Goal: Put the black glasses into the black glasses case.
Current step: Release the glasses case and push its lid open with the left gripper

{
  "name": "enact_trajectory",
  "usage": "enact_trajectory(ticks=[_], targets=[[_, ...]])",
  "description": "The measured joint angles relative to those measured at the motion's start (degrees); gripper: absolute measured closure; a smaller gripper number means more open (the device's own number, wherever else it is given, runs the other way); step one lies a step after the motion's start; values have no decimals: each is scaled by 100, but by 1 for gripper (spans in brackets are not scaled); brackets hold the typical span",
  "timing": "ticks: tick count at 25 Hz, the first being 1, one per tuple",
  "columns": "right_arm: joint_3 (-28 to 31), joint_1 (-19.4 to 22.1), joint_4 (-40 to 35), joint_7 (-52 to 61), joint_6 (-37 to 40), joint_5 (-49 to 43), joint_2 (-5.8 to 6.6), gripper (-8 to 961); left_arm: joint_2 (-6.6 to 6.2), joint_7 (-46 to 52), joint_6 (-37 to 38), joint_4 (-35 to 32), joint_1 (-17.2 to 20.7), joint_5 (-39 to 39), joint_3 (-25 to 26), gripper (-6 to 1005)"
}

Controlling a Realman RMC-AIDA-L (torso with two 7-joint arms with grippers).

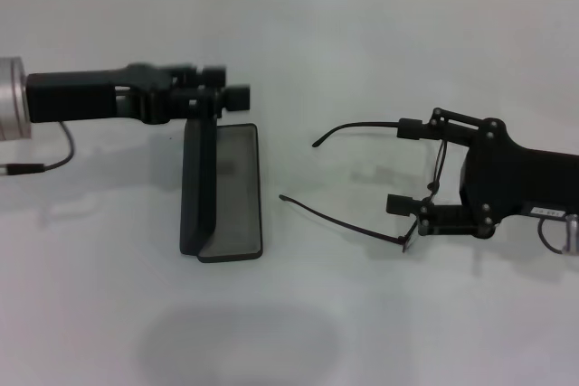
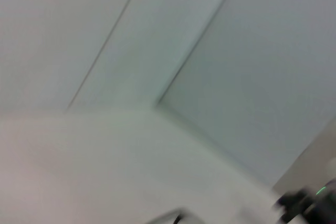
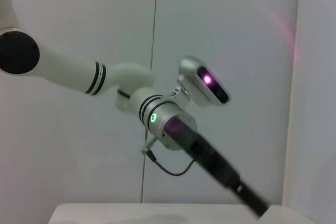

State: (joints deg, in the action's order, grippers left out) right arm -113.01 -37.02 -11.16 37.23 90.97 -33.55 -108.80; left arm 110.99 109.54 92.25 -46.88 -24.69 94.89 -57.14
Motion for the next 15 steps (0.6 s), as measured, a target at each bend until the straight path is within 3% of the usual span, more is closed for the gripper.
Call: enact_trajectory(ticks=[3, 6, 9, 11, 15], targets=[[6, 50, 0, -3, 17, 3, 19, 131, 123, 1288, -237, -962, 70, 1275, 4, 184], [7, 72, 0, -7, 1, 5, 24, 131, 459, 2255, -420, -1809, 119, 2597, 0, 191], [7, 62, 0, -12, -22, 6, 25, 131, 739, 2473, -438, -2128, 80, 3189, -4, 198], [7, 48, 0, -13, -27, -6, 26, 132, 825, 2553, -485, -2152, 29, 3364, -20, 203], [7, 43, 0, -14, -30, -15, 30, 132, 848, 2665, -566, -2095, -59, 3487, -57, 212]])
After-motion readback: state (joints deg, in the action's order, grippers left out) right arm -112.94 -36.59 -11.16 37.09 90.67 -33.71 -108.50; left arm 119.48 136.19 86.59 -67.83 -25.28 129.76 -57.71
